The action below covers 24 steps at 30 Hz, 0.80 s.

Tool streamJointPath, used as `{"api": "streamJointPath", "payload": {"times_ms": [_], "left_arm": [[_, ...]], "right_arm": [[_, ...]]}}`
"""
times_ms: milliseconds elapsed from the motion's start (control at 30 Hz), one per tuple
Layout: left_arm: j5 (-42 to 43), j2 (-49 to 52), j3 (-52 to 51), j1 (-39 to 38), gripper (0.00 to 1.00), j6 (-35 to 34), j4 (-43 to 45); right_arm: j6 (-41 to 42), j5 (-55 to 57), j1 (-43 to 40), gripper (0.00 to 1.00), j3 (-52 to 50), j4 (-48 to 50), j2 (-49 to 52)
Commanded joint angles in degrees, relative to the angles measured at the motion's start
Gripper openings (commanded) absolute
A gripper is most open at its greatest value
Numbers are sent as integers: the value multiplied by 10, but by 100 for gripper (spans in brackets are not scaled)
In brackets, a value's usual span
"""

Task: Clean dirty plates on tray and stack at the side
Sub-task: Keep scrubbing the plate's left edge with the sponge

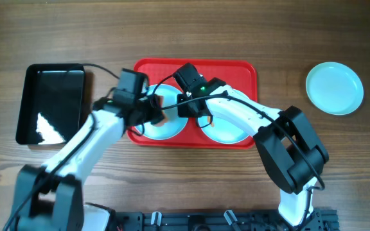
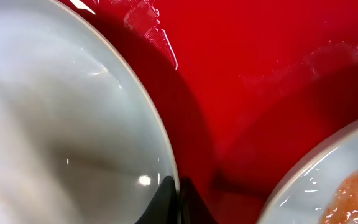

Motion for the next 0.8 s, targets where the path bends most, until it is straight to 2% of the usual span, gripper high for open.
{"api": "streamJointPath", "payload": {"times_ms": [0,67,300,467,600,767], "left_arm": [[14,42,-3,-20,4,-26,26],[14,59,-3,-25,4,-43,33],[0,87,-3,-43,4,-38,33],[-74,98,-3,-45,4,-32,23],[-129,117,-3,-45,4,29,10],[-230,131,-3,-45,4,38,-35]], "right_arm": [[0,19,-2,4,-2,-2,4],[1,19,-2,4,-2,-2,4],[0,19,-2,4,-2,-2,4],[0,19,-2,4,-2,-3,4],[0,19,-2,4,-2,-5,4],[0,19,-2,4,-2,-5,4]]}}
